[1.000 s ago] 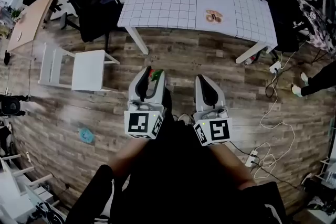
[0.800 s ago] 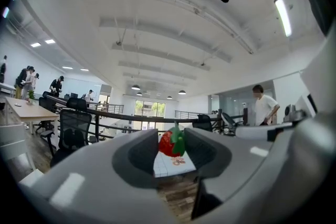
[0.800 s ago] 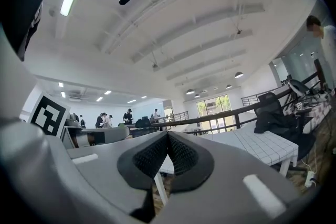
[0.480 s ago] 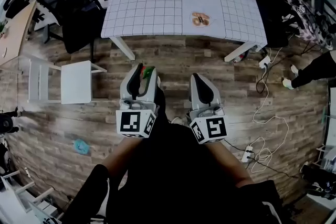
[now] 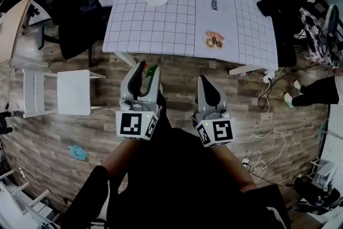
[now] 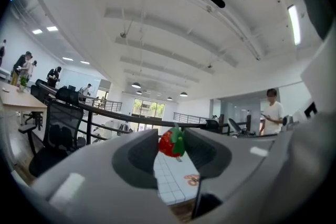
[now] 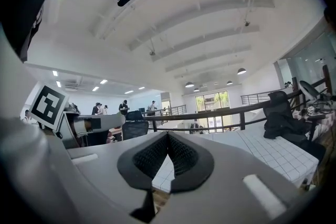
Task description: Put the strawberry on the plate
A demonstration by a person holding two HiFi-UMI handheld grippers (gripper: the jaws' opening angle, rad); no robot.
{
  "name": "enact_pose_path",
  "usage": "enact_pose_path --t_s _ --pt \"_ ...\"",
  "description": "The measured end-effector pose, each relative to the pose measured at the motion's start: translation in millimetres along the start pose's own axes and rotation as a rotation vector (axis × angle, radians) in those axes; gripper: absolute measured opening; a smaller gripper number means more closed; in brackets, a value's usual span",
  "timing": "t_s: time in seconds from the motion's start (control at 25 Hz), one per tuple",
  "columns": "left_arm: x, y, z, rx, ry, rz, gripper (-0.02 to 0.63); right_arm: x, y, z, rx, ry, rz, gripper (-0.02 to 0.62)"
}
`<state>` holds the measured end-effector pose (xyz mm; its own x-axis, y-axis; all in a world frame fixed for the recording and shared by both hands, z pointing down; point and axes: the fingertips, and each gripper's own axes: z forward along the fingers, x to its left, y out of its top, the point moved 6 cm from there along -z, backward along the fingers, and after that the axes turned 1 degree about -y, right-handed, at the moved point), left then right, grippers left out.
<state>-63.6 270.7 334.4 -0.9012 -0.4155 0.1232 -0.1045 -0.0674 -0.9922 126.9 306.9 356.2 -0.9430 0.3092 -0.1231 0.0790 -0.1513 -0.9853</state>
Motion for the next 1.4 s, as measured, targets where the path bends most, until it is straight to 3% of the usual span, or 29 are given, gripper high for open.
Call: enact_pose_path --t_s 0.24,0.36,0.68,1.04,1.28,1.4 --pt "59.8 23.2 64.5 -0.015 -0.001 -0.009 0.155 0.3 21.4 94.1 0.024 0.017 -0.005 -0.003" --pt "89.1 31.3 90.3 -0.016 0.003 -0.059 0.154 4.6 27.2 135.7 0.033 0.035 -0.009 -0.003" --pt "142.4 33.2 137.7 -0.01 -0.024 -0.088 0.155 19.8 25.0 210.0 0.08 0.043 -0.014 -0.003" --pt "160.5 18.3 178.5 0.029 -0.101 -0.092 0.155 4.4 24.6 240.8 0.09 -0.054 0.001 -0.003" --pt "163.0 30.0 205.1 0.072 -0.104 -0.073 0.155 -6.9 53.4 260.9 0.065 -0.064 0.019 -0.003" --pt "171.1 24.5 214.7 0.091 -0.09 -0.071 0.155 -6.5 49.4 274.8 0.066 -0.047 0.034 -0.003"
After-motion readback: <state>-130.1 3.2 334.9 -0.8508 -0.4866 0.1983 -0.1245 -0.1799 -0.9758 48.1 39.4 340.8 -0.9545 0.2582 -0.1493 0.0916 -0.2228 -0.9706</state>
